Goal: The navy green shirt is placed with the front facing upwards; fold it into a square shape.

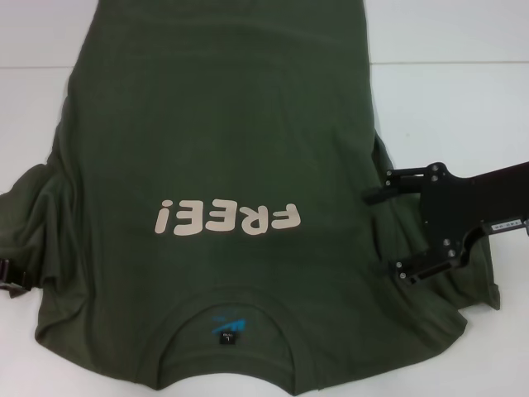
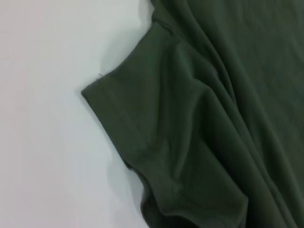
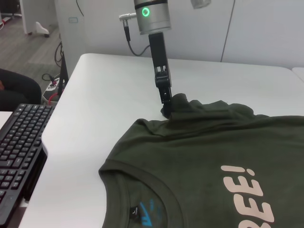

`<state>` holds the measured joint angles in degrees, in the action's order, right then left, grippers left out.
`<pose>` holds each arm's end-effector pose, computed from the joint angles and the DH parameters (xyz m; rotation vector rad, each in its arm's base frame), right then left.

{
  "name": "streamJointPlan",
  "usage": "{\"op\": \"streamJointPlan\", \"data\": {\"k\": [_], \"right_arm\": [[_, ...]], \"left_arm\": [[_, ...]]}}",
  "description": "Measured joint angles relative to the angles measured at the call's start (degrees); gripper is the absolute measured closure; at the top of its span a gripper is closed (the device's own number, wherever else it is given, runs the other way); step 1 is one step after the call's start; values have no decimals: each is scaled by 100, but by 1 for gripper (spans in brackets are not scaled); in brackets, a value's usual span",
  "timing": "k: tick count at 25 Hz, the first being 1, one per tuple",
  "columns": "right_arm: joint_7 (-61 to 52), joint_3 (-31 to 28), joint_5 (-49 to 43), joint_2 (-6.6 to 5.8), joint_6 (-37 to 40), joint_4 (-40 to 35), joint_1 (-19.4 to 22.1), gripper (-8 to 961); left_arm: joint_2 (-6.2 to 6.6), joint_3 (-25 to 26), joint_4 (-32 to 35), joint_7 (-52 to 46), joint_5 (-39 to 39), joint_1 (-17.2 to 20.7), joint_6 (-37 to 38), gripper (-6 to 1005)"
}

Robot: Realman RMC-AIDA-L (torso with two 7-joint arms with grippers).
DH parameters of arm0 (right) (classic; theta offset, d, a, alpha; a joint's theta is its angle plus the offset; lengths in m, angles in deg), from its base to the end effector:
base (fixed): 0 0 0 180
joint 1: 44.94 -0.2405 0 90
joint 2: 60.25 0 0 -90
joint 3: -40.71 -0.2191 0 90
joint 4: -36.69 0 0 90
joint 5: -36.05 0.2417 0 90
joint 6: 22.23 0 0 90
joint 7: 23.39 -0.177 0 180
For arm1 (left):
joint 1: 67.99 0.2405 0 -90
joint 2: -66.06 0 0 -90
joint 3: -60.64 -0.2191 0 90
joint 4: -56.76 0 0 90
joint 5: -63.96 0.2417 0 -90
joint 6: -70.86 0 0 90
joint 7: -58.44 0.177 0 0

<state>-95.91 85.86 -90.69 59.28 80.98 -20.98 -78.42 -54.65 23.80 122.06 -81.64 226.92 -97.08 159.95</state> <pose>0.1947 0.3432 0.0219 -3.0275 -0.0674 0.3213 -0.3328 0.3365 0.0754 -2.0500 -1.6579 0.2625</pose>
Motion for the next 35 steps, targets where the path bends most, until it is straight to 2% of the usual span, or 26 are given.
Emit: {"op": "streamJointPlan", "data": {"k": [6, 8, 20, 21, 25, 30, 35], "right_arm": [[8, -7, 0, 0, -26, 18, -2, 8], [11, -7, 6, 1, -45, 22, -2, 8], [13, -55, 155, -2, -74, 29, 51, 8], [11, -56, 163, -5, -74, 18, 63, 8], [13, -98, 167, -8, -73, 6, 92, 8], [54, -262, 167, -9, -42, 27, 113, 8], [98, -354, 167, -16, -32, 28, 133, 9]], "left_arm": [[-3, 0, -25, -2, 9, -8, -38, 703], [14, 1, -26, -2, 9, -9, -41, 939], [148, -47, 279, 63, 8, -293, 235, 950], [152, -69, 491, 65, 3, -445, 411, 950], [160, -83, 667, 66, -19, -684, 725, 951], [101, -242, 902, 42, -59, -966, 999, 951], [-88, -506, 944, 28, -71, -1279, 1143, 950]]}}
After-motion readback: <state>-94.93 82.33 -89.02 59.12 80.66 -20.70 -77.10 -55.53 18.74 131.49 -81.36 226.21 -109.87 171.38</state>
